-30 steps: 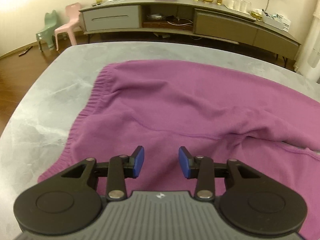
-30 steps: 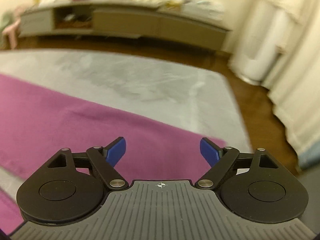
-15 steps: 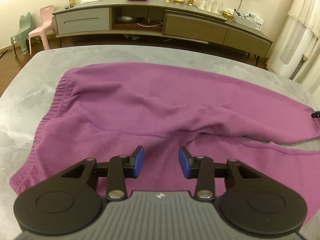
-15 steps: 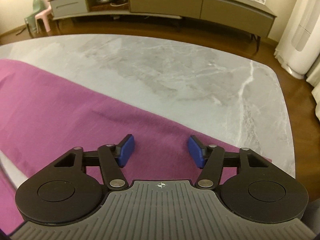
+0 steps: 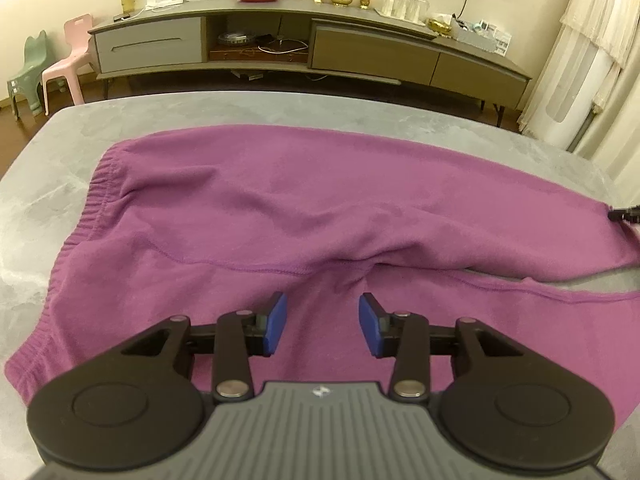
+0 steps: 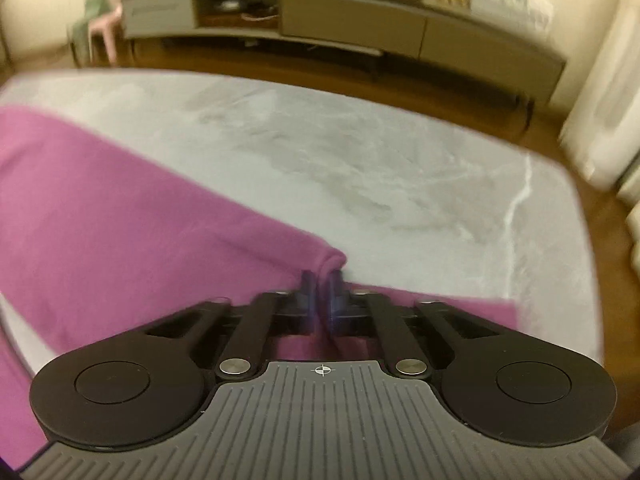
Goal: Fold clothes
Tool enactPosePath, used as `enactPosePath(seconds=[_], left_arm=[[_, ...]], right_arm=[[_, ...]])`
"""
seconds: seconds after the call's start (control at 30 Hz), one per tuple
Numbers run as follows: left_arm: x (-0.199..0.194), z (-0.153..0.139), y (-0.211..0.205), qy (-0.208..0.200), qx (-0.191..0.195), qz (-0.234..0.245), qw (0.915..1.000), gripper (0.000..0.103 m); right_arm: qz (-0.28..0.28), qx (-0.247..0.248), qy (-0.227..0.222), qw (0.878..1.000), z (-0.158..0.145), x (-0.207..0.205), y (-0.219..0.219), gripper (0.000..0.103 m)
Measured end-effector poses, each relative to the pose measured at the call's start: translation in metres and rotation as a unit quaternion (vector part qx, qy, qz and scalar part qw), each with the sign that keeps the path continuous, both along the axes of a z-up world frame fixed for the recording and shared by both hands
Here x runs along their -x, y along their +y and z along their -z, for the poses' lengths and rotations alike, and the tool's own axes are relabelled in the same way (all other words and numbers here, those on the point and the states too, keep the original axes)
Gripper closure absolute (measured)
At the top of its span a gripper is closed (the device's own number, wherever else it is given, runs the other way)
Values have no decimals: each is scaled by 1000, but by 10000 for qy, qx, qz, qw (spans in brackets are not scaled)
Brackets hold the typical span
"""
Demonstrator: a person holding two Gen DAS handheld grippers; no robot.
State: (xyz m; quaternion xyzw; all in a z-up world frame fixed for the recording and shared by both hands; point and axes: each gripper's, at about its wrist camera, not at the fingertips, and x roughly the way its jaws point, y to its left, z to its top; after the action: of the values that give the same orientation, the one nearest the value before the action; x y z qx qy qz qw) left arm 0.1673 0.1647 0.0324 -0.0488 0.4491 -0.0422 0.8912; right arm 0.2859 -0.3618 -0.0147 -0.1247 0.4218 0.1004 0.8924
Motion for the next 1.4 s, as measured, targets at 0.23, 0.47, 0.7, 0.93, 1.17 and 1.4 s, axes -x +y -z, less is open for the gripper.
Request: enactPosePath(seconds=[0.23,0.47,0.7,0.93,1.17,1.4], left_arm=[[-5,-6,-7,-30,1206,-120,9926,62],[-73,-1,-69,324,2367,63,9710,60],[-119,35,-116,748,2155,-186,9735,59],[-149,46,-115,804,2207,-399,9712,58],[-178,55,-124,797,2119,-424,9731,58],[-171,35,-130,239,1937,-431,9798,101]], right_arm=[[-944,1302,-1586,9742,-32,157,85,100],[-1420,1980,-1630,9560,-2,259,115,99],[-1120,1338,-1247,9767,-10,258,103,67],[-404,-7,-1344,9901,-54,207,105,42],[191,360,-354,9985,-1,158,103,56],[788,-352,-365,9956,-11,168,62,103]])
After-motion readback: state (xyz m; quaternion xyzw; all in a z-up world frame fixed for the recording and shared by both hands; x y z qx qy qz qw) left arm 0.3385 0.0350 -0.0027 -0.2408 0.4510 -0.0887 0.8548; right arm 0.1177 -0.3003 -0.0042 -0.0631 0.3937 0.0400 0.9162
